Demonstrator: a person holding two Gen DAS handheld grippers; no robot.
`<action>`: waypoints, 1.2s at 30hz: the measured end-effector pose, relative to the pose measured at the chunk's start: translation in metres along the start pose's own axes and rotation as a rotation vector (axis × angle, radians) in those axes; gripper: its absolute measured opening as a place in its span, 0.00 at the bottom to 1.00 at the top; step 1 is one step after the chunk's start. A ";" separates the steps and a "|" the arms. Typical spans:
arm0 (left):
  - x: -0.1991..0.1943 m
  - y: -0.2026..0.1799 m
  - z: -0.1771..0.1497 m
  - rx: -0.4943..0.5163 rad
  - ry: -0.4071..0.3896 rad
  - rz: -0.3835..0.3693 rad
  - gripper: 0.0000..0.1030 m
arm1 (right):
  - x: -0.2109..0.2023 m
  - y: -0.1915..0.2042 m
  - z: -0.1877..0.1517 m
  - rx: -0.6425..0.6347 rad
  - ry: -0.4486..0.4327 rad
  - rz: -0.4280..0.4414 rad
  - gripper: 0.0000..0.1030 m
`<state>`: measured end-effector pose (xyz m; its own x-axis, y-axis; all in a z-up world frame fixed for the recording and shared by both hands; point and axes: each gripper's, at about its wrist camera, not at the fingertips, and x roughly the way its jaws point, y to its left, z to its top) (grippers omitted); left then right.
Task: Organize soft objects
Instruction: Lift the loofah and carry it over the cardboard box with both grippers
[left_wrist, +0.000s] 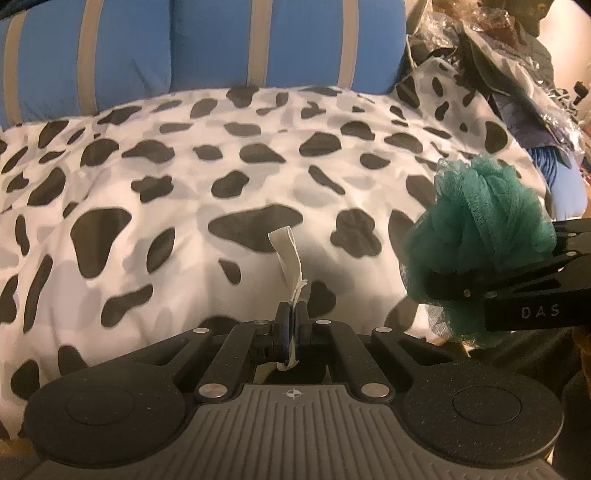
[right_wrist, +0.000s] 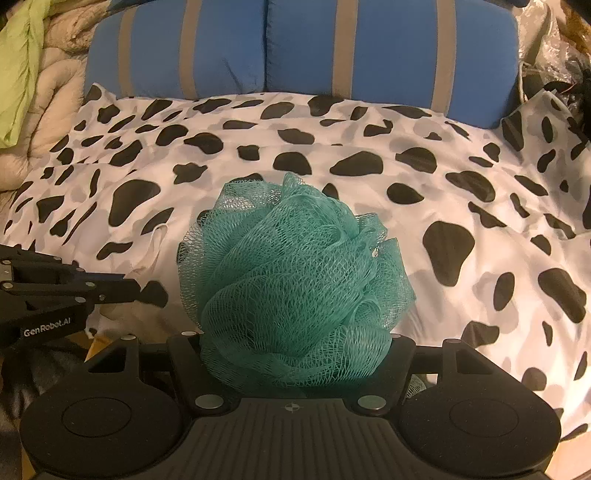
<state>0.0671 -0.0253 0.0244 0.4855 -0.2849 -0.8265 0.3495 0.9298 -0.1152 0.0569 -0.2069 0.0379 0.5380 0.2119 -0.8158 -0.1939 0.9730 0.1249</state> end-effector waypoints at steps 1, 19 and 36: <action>-0.001 0.000 -0.002 0.000 0.007 -0.002 0.03 | -0.001 0.001 -0.002 -0.001 0.004 0.004 0.67; -0.005 -0.007 -0.037 -0.008 0.182 -0.041 0.03 | -0.008 0.034 -0.035 -0.088 0.136 0.120 0.68; 0.003 -0.013 -0.058 0.016 0.353 -0.059 0.03 | 0.004 0.049 -0.052 -0.158 0.264 0.156 0.70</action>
<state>0.0178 -0.0247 -0.0080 0.1581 -0.2375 -0.9584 0.3826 0.9096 -0.1622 0.0066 -0.1630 0.0118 0.2647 0.3064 -0.9144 -0.3928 0.9002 0.1879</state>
